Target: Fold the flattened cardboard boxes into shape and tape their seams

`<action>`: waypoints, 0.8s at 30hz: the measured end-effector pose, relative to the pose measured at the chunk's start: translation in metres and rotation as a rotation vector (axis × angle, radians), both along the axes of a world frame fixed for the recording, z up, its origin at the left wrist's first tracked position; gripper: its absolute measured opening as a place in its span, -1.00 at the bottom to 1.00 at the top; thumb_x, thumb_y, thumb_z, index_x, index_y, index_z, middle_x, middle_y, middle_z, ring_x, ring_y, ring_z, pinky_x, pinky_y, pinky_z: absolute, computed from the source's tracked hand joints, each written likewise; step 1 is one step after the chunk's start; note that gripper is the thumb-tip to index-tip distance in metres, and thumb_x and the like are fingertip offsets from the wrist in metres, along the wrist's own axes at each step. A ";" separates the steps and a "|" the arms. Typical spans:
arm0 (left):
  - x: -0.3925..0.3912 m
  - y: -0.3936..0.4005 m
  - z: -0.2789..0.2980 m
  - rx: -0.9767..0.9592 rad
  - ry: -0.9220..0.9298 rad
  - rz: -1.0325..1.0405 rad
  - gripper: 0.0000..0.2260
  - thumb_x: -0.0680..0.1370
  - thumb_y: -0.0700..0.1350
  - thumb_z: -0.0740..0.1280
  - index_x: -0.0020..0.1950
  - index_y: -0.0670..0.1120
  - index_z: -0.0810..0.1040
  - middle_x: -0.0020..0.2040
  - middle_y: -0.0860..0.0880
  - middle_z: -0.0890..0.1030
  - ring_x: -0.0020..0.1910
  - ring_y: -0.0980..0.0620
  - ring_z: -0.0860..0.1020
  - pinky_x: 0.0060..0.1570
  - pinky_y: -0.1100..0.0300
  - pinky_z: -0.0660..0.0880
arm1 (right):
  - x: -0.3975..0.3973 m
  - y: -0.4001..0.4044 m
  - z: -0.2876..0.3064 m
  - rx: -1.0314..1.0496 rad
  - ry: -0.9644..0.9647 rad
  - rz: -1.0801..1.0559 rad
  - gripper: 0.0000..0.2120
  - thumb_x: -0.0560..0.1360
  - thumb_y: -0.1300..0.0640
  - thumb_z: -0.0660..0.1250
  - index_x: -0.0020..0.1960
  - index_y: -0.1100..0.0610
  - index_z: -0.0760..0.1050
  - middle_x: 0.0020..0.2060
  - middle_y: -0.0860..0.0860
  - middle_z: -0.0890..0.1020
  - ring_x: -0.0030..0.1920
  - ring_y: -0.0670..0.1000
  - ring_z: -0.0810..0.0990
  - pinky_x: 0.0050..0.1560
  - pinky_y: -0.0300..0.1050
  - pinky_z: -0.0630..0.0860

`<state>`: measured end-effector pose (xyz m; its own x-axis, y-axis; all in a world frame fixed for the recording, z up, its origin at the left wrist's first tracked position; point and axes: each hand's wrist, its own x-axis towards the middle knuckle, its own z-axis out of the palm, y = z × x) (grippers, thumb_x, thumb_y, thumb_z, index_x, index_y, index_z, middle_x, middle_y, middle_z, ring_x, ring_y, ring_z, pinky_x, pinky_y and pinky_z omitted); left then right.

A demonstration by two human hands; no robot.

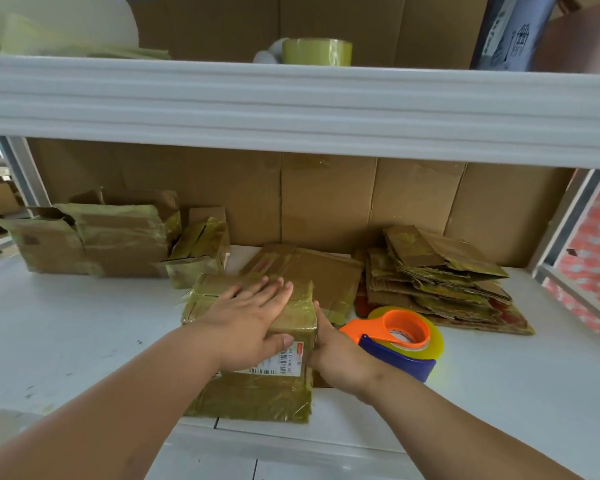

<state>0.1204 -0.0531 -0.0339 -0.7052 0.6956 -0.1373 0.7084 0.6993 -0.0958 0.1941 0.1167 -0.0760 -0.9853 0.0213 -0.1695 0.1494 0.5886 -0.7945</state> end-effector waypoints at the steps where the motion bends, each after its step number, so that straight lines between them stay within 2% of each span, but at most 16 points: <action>1: 0.000 -0.001 0.000 0.006 0.004 0.000 -0.28 0.62 0.32 -0.02 0.56 0.08 -0.39 0.59 0.10 -0.31 0.56 0.12 -0.31 0.56 -0.02 -0.17 | 0.000 0.001 0.005 0.066 -0.002 0.016 -0.15 0.55 0.02 0.31 0.61 -0.10 -0.20 0.33 -0.02 0.53 0.27 0.00 0.54 0.29 -0.06 0.50; 2: 0.001 -0.001 -0.001 0.010 0.008 -0.003 -0.28 0.62 0.32 -0.03 0.56 0.07 -0.39 0.59 0.11 -0.31 0.55 0.13 -0.32 0.56 -0.02 -0.18 | -0.001 0.005 0.011 0.175 -0.019 0.049 -0.27 0.57 0.03 0.29 0.60 -0.10 -0.04 0.29 -0.02 0.55 0.25 0.02 0.55 0.26 -0.10 0.49; 3: 0.001 -0.002 -0.002 0.013 0.012 -0.007 -0.28 0.62 0.32 -0.03 0.56 0.07 -0.39 0.59 0.11 -0.31 0.55 0.14 -0.32 0.56 -0.01 -0.19 | -0.001 0.009 0.019 0.307 -0.041 0.084 -0.46 0.59 0.07 0.25 0.54 -0.02 0.21 0.22 0.01 0.59 0.20 0.06 0.57 0.21 -0.10 0.50; 4: 0.001 -0.002 -0.002 0.011 0.015 -0.010 -0.28 0.62 0.32 -0.03 0.56 0.07 -0.38 0.59 0.11 -0.32 0.55 0.14 -0.33 0.56 -0.01 -0.20 | -0.001 0.012 0.028 0.432 -0.055 0.090 -0.63 0.60 0.13 0.21 0.40 0.09 0.42 0.13 0.05 0.62 0.14 0.11 0.59 0.14 -0.10 0.51; 5: 0.001 -0.003 -0.002 0.010 0.017 -0.011 -0.28 0.62 0.32 -0.03 0.57 0.07 -0.37 0.59 0.11 -0.32 0.55 0.14 -0.33 0.56 -0.01 -0.21 | -0.003 0.016 0.035 0.506 -0.044 0.037 -0.72 0.60 0.17 0.18 0.24 0.14 0.54 0.04 0.09 0.64 0.08 0.16 0.61 0.08 -0.07 0.54; 6: 0.000 -0.004 -0.002 0.009 0.020 -0.012 -0.29 0.62 0.32 -0.03 0.57 0.07 -0.35 0.59 0.10 -0.32 0.55 0.13 -0.33 0.55 0.00 -0.22 | -0.005 0.020 0.042 0.483 0.008 -0.062 -0.75 0.59 0.18 0.16 0.15 0.14 0.58 0.02 0.11 0.66 0.05 0.17 0.63 0.06 -0.03 0.57; 7: 0.001 -0.004 -0.002 0.009 0.024 -0.014 -0.29 0.62 0.32 -0.03 0.58 0.07 -0.34 0.59 0.10 -0.32 0.55 0.12 -0.33 0.55 0.00 -0.23 | -0.007 0.021 0.049 0.400 0.092 -0.166 -0.74 0.59 0.19 0.16 0.14 0.10 0.59 0.07 0.10 0.66 0.08 0.15 0.63 0.10 0.01 0.58; 9: 0.003 -0.005 -0.001 0.003 0.030 -0.021 -0.30 0.62 0.32 -0.03 0.58 0.09 -0.33 0.59 0.09 -0.32 0.55 0.11 -0.33 0.55 -0.01 -0.23 | -0.013 0.022 0.058 0.302 0.266 -0.255 -0.67 0.63 0.18 0.12 0.33 0.05 0.51 0.31 0.05 0.56 0.30 0.08 0.51 0.33 -0.01 0.45; 10: 0.004 -0.006 -0.001 0.007 0.031 -0.026 -0.31 0.62 0.32 -0.02 0.58 0.10 -0.33 0.59 0.10 -0.32 0.55 0.11 -0.33 0.55 -0.01 -0.24 | -0.017 0.020 0.062 0.293 0.274 -0.212 -0.62 0.66 0.14 0.10 0.45 0.07 0.40 0.42 0.04 0.45 0.42 0.07 0.40 0.44 -0.04 0.33; 12: 0.005 -0.010 0.000 0.039 0.036 -0.035 -0.32 0.63 0.31 -0.01 0.58 0.15 -0.32 0.58 0.14 -0.32 0.55 0.12 -0.33 0.55 -0.03 -0.24 | -0.023 0.015 0.062 0.232 0.193 -0.106 -0.57 0.70 0.05 0.06 0.55 0.12 0.24 0.51 0.05 0.32 0.51 0.08 0.28 0.48 -0.07 0.20; 16: 0.005 -0.032 0.004 0.145 0.178 0.035 -0.36 0.58 0.37 0.04 0.57 0.31 -0.20 0.59 0.18 -0.26 0.57 0.08 -0.27 0.51 -0.05 -0.18 | -0.029 0.016 0.047 0.085 0.058 -0.086 -0.51 0.65 -0.14 0.15 0.45 0.13 0.37 0.39 0.06 0.46 0.36 0.08 0.43 0.26 -0.10 0.35; 18: 0.002 -0.048 0.004 0.230 0.217 0.167 -0.35 0.54 0.41 0.09 0.55 0.37 -0.13 0.60 0.17 -0.15 0.56 0.00 -0.16 0.45 -0.06 -0.07 | -0.029 0.021 0.039 0.021 0.030 -0.103 -0.48 0.59 -0.21 0.23 0.39 0.13 0.40 0.32 0.01 0.49 0.29 0.07 0.46 0.17 -0.10 0.37; 20: 0.000 -0.063 0.002 0.338 0.217 0.308 -0.36 0.54 0.36 0.17 0.56 0.35 -0.02 0.56 0.09 0.04 0.49 -0.02 0.03 0.42 -0.01 0.09 | -0.029 0.021 0.034 -0.035 0.027 -0.103 -0.54 0.54 -0.20 0.33 0.18 0.18 0.48 0.15 0.10 0.60 0.09 0.06 0.55 0.06 -0.04 0.44; 22: -0.003 -0.073 -0.002 0.513 0.055 0.402 -0.45 0.61 0.20 0.21 0.57 0.30 0.10 0.44 0.03 0.25 0.32 0.02 0.31 0.28 0.12 0.33 | -0.031 0.014 0.028 -0.092 0.048 -0.062 -0.60 0.50 -0.12 0.43 0.04 0.21 0.47 0.01 0.14 0.68 0.01 0.07 0.65 0.13 0.08 0.54; 24: -0.002 -0.074 -0.004 0.726 -0.219 0.403 -0.55 0.68 0.03 0.16 0.56 0.26 0.18 0.24 0.04 0.45 0.09 0.09 0.50 0.07 0.19 0.47 | -0.032 0.006 0.025 -0.101 0.082 -0.007 -0.65 0.48 -0.05 0.47 0.05 0.15 0.43 -0.02 0.17 0.69 -0.02 0.05 0.69 0.18 0.10 0.57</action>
